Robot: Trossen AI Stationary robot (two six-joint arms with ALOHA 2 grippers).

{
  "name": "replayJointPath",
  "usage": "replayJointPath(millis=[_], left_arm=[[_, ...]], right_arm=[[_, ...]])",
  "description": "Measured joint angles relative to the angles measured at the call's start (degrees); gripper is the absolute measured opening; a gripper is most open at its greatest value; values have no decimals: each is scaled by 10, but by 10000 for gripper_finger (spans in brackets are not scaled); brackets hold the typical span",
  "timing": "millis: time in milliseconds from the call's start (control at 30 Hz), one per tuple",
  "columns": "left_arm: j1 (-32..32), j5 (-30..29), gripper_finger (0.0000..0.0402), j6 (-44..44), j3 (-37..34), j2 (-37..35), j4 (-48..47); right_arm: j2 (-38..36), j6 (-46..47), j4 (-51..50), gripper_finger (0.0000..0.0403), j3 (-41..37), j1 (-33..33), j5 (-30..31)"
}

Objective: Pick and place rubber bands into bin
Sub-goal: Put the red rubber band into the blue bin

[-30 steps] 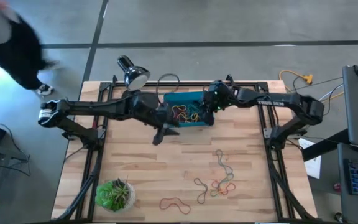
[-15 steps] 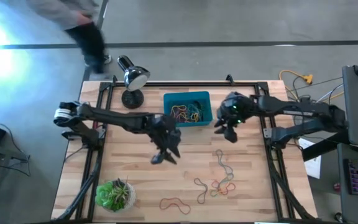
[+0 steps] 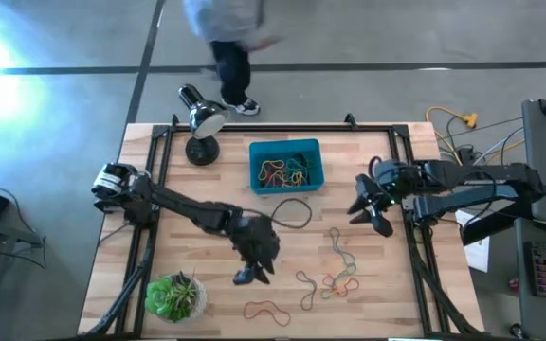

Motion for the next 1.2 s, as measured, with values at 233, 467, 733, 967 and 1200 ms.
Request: replayJointPath(millis=[233, 467, 733, 967, 1200], left_arm=[[-57, -138, 148, -42, 15, 33, 28], [-85, -149, 148, -40, 44, 106, 29], [-114, -150, 148, -10, 69, 164, 28], [-134, -198, 148, 64, 69, 174, 24], [-136, -219, 148, 99, 67, 181, 21]], right_arm=[[-38, -39, -21, 125, -16, 10, 0], [-50, -72, -27, 123, -16, 10, 0], [-51, -74, -37, 120, -17, 10, 0], [-51, -74, -65, 118, -20, 10, 0], [-51, -74, -64, 108, -20, 10, 0]])
